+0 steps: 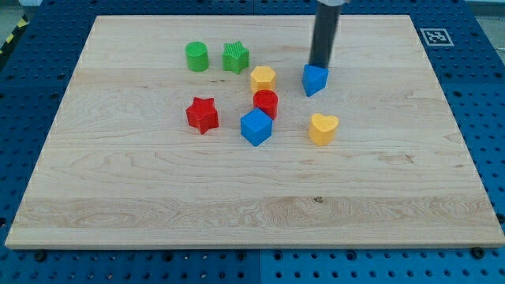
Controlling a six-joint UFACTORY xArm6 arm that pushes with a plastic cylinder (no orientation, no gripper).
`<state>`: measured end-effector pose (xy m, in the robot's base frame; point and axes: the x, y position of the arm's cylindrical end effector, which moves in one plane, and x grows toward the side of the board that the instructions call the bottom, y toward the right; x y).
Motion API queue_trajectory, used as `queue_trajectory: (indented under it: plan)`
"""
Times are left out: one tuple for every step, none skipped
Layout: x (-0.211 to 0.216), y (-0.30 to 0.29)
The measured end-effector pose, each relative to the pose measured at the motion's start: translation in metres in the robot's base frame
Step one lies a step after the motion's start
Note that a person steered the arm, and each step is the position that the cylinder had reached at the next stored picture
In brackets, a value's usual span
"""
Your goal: Slide the yellow heart towards the bottom right of the board
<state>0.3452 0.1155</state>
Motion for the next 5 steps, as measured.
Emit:
queue_trajectory:
  plan:
    - [0.017, 0.006]
    - [0.02, 0.011]
    - [0.02, 0.019]
    - [0.02, 0.02]
    - [0.037, 0.022]
